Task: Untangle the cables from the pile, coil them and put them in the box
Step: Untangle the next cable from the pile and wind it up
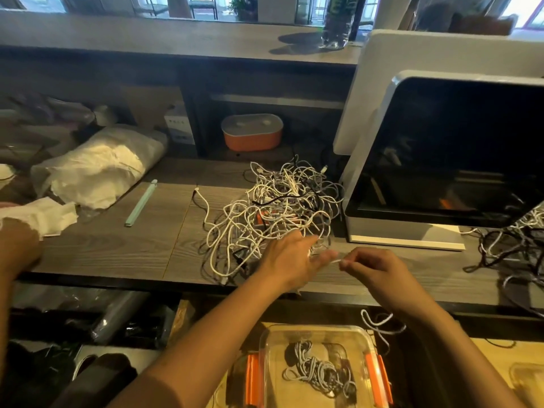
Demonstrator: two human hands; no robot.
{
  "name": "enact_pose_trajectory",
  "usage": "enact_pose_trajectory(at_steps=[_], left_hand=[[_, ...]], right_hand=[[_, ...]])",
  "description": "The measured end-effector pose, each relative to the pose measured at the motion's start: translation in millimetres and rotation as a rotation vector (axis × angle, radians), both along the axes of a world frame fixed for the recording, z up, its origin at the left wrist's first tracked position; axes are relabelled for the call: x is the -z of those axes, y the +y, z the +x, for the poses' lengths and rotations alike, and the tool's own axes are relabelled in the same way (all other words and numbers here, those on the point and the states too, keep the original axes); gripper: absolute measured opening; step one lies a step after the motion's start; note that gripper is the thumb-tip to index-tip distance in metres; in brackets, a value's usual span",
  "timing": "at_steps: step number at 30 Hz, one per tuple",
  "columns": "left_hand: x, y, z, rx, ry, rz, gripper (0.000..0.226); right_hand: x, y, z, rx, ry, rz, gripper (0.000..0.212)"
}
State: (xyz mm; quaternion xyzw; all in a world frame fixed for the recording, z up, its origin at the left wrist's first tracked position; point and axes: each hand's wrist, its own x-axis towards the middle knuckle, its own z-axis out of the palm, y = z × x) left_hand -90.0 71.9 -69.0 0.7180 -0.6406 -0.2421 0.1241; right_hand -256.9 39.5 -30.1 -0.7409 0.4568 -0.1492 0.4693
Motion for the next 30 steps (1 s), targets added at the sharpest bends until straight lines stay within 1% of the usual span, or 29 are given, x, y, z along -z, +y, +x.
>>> enact_pose_trajectory(at_steps=[1,2,5,6,7,8,10,12,13,14,15,16,17,18,19,21,22,23,24,27,29,30], left_hand=[[-1.1,3.6,-1.3,0.042,0.002,0.016,0.093],[-1.1,6.0,-2.0,0.070,-0.010,0.024,0.087],[3.8,9.6,-5.3,0.124,-0.123,-0.029,0.057],[4.3,9.7,-6.1,0.121,-0.101,-0.035,0.045],[3.6,9.5,-6.6,0.084,-0.005,-0.024,0.036],[0.8,9.0,-7.5,0.020,0.165,0.008,0.033],[-8.4,6.1,-9.4,-0.103,0.631,0.070,0.032],[-19.6,3.9,-15.9,-0.156,1.099,0.062,0.036],[-22.9,1.6,-20.6,-0.178,1.261,0.024,0.038],[-25.4,-1.4,-25.5,-0.198,1.339,-0.024,0.040],[-26.4,-4.9,-30.2,-0.225,1.359,-0.073,0.041],[-26.5,-8.1,-34.0,-0.265,1.327,-0.130,0.042],[-27.3,-11.1,-36.7,-0.308,1.244,-0.197,0.041],[-26.2,-14.4,-37.9,-0.340,1.098,-0.271,0.039],[-23.4,-17.8,-36.9,-0.345,0.883,-0.358,0.035],[-15.4,-22.8,-31.6,-0.255,0.422,-0.541,0.026],[-11.6,-24.4,-27.7,-0.198,0.258,-0.613,0.023],[-9.4,-25.8,-23.5,-0.161,0.143,-0.639,0.022],[-8.8,-26.3,-18.9,-0.146,0.066,-0.624,0.025],[-6.7,-26.1,-3.2,-0.166,-0.082,-0.434,0.041],[-4.5,-23.2,6.3,-0.161,-0.151,-0.321,0.050],[-3.0,-20.9,9.6,-0.143,-0.157,-0.274,0.054]], right_hand=[[-1.8,-2.1,-0.8,0.032,-0.010,-0.043,0.015],[-4.7,-4.1,-2.2,0.070,-0.029,-0.074,0.015],[-12.0,-11.1,-7.9,0.146,-0.056,-0.128,0.015],[-13.1,-13.3,-9.2,0.152,-0.052,-0.129,0.014],[-12.9,-15.2,-10.2,0.168,-0.052,-0.126,0.014],[-10.9,-17.3,-10.2,0.199,-0.056,-0.121,0.014],[-3.2,-19.0,-7.8,0.279,-0.070,-0.091,0.016],[9.0,-14.4,-1.5,0.272,-0.048,-0.026,0.022],[14.8,-9.3,3.2,0.219,-0.019,0.003,0.026],[20.1,-3.3,8.3,0.151,0.012,0.020,0.029],[22.8,3.0,13.5,0.081,0.030,0.024,0.031],[23.0,8.0,18.5,0.021,0.030,0.021,0.029],[21.9,11.0,22.1,-0.027,0.016,0.024,0.025],[19.6,12.3,24.9,-0.065,0.010,0.036,0.020],[16.2,12.9,26.5,-0.099,0.021,0.045,0.017],[10.5,11.5,26.4,-0.122,0.059,0.040,0.012],[7.3,9.6,24.8,-0.120,0.082,0.024,0.011],[3.2,7.8,22.7,-0.123,0.111,0.006,0.010],[-0.3,5.7,20.2,-0.137,0.154,-0.010,0.009],[-9.2,0.1,10.7,-0.228,0.337,-0.067,0.011],[-13.5,-3.0,4.0,-0.223,0.403,-0.112,0.015],[-15.4,-4.9,0.5,-0.191,0.407,-0.148,0.017]])
